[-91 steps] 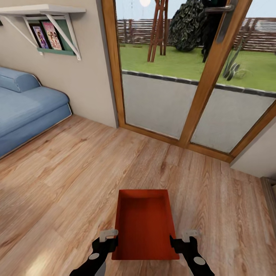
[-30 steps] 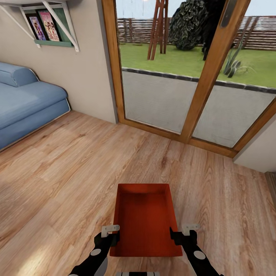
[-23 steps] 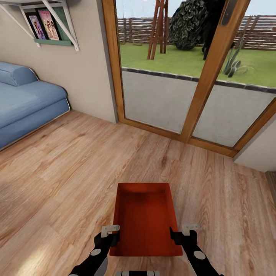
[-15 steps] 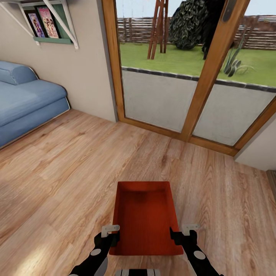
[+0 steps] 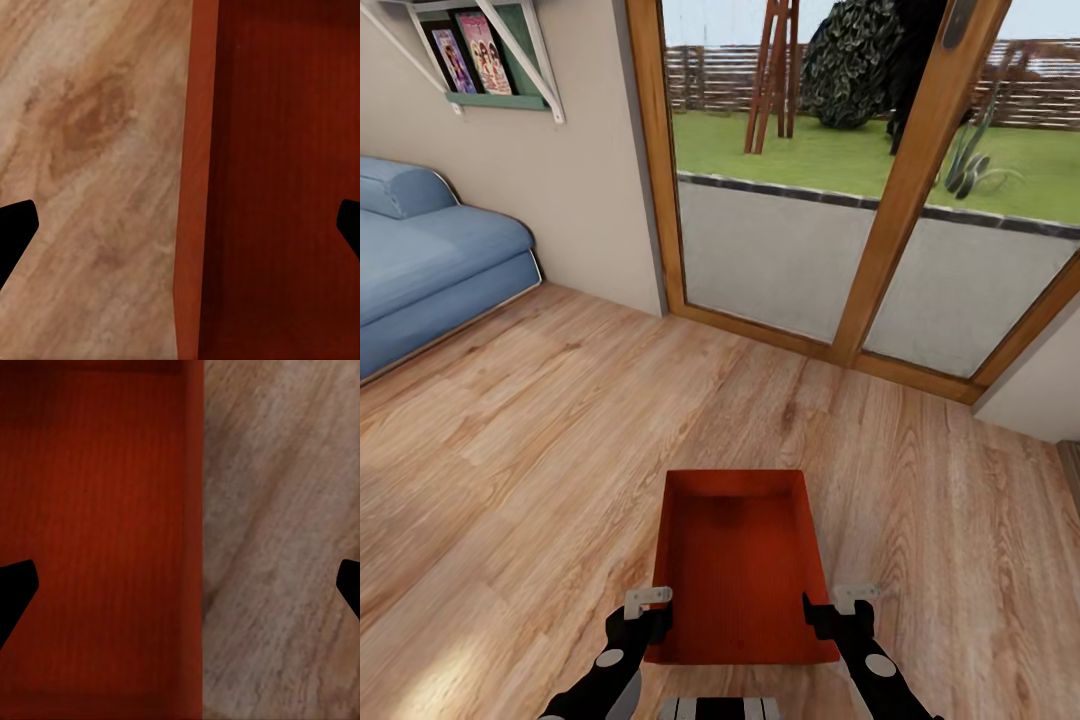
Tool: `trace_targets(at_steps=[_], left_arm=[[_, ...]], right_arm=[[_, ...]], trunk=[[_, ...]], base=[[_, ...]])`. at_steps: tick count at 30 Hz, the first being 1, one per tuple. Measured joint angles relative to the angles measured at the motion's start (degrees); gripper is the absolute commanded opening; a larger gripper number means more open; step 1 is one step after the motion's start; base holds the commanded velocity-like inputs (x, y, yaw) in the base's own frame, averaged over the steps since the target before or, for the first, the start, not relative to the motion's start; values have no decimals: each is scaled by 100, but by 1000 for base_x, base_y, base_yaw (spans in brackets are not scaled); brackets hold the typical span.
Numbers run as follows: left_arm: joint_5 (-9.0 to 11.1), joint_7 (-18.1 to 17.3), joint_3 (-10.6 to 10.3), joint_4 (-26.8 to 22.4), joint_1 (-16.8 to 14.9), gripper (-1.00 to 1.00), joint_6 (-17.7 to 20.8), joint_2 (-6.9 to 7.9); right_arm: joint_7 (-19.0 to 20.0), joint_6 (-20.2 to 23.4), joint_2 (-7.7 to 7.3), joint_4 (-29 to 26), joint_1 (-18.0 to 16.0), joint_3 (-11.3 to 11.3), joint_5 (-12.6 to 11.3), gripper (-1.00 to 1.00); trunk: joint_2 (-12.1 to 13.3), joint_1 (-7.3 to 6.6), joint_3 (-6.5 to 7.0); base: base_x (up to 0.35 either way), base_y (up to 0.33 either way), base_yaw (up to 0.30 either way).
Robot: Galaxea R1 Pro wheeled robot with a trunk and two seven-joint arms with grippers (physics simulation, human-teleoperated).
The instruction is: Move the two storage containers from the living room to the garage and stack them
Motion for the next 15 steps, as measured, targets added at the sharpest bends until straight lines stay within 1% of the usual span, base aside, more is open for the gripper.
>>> trace_targets(at_steps=[15], left_arm=[[0, 0, 0, 0, -1, 100, 0, 0]], right_arm=[[0, 3, 0, 0, 0, 0, -2, 100]], trunk=[[-1, 1, -1]], base=[[0, 0, 0]])
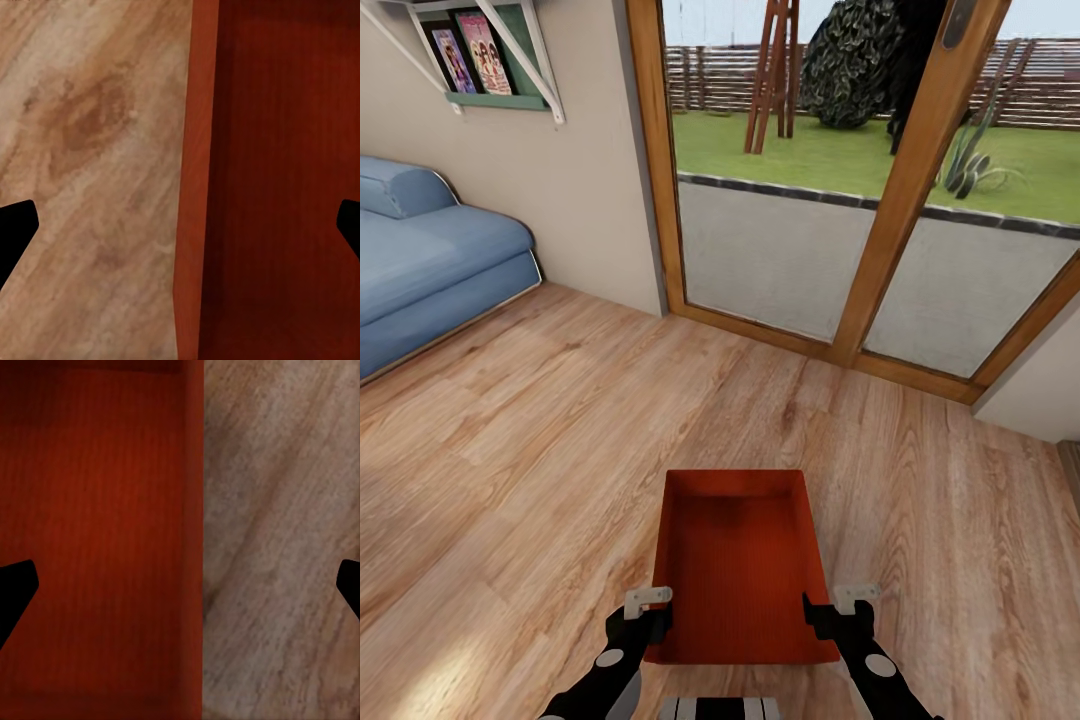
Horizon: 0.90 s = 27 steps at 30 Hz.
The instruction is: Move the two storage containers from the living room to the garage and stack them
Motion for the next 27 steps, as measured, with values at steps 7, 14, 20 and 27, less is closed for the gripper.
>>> trace_targets(at_steps=[7, 14, 20, 27], left_arm=[[-2, 0, 0, 0, -1, 100, 0, 0], [-2, 0, 0, 0, 3, 100, 0, 0], [-3, 0, 0, 0, -1, 100, 0, 0], [0, 0, 0, 0, 2, 100, 0, 0]], right_arm=[[-5, 6, 0, 21, 0, -6, -41, 100], [-8, 7, 0, 43, 0, 0, -45, 100], [-10, 7, 0, 44, 0, 0, -46, 100], [-8, 7, 0, 44, 0, 0, -46, 100]], trunk=[[0, 0, 0], [0, 0, 0], [0, 0, 0], [-80, 44, -36]], base=[[0, 0, 0], [0, 0, 0], [0, 0, 0], [0, 0, 0]])
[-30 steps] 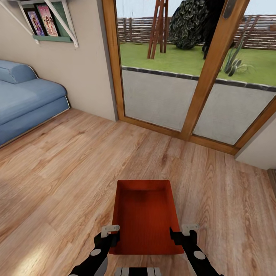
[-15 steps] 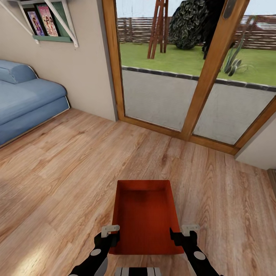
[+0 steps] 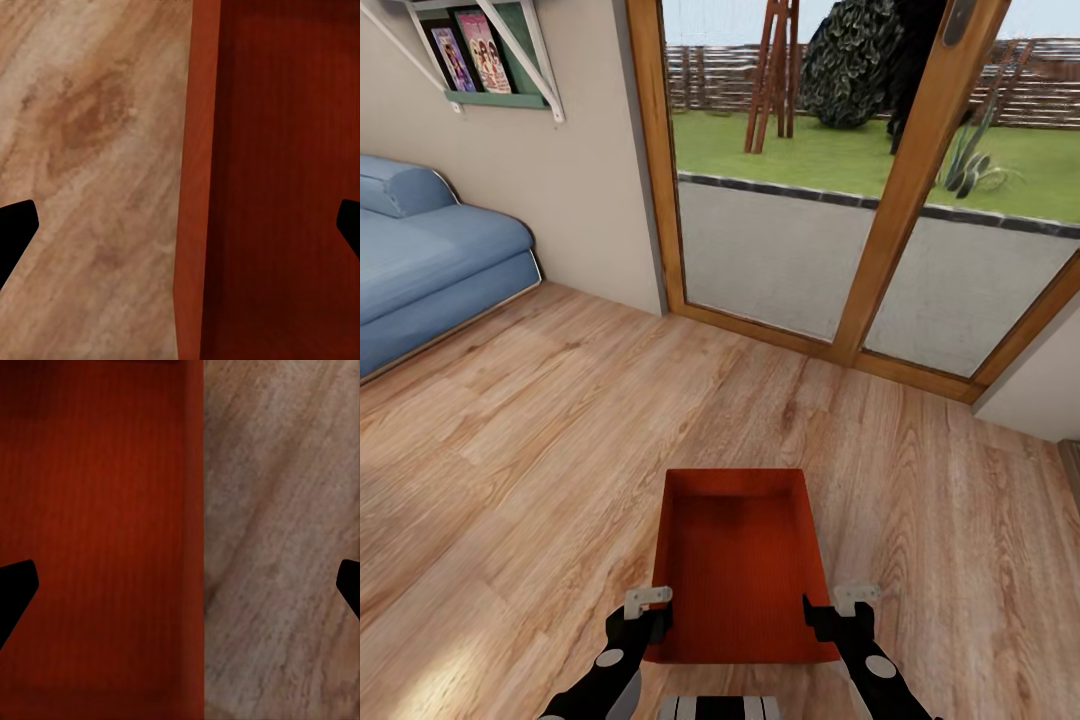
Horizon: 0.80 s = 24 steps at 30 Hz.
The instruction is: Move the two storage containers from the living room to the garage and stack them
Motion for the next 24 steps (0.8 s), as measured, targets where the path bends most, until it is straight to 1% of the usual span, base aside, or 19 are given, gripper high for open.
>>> trace_targets(at_steps=[17, 23, 24], left_arm=[[-2, 0, 0, 0, -4, 100, 0, 0], [0, 0, 0, 0, -4, 100, 0, 0], [0, 0, 0, 0, -5, 100, 0, 0]], right_arm=[[-8, 26, 0, 41, 0, 0, 0, 100], [-6, 26, 0, 52, 0, 0, 0, 100], [-6, 26, 0, 52, 0, 0, 0, 100]], trunk=[[0, 0, 0], [-239, 131, -107], [-241, 132, -108]], base=[[0, 0, 0], [0, 0, 0], [0, 0, 0]])
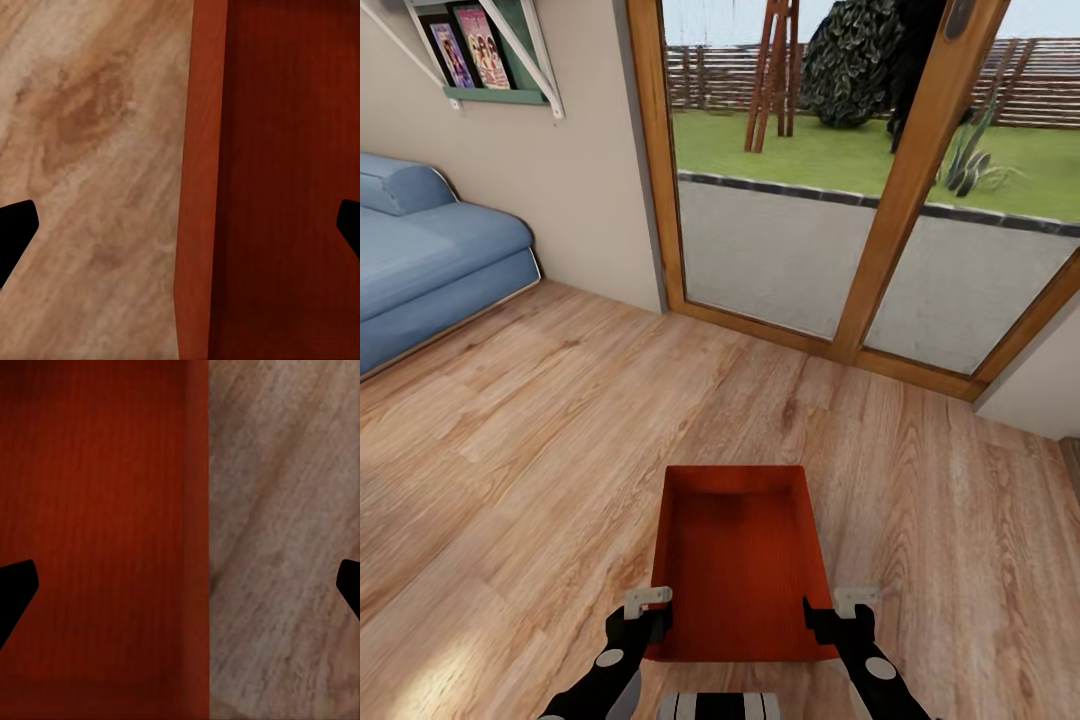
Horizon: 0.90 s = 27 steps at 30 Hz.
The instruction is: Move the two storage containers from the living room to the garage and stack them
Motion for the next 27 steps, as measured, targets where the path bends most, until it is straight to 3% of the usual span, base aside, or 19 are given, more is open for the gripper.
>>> trace_targets(at_steps=[7, 13, 27], left_arm=[[-1, 0, 0, 0, 3, 100, 0, 0], [-1, 0, 0, 0, 1, 100, 0, 0], [-3, 0, 0, 0, 1, 100, 0, 0]], right_arm=[[3, 0, 0, 0, 0, 0, 0, 100], [4, 0, 0, 0, 0, 0, 0, 100], [4, 0, 0, 0, 0, 0, 0, 100]], trunk=[[0, 0, 0], [-239, 131, -107], [-319, 175, -143]], base=[[0, 0, 0], [0, 0, 0], [0, 0, 0]])
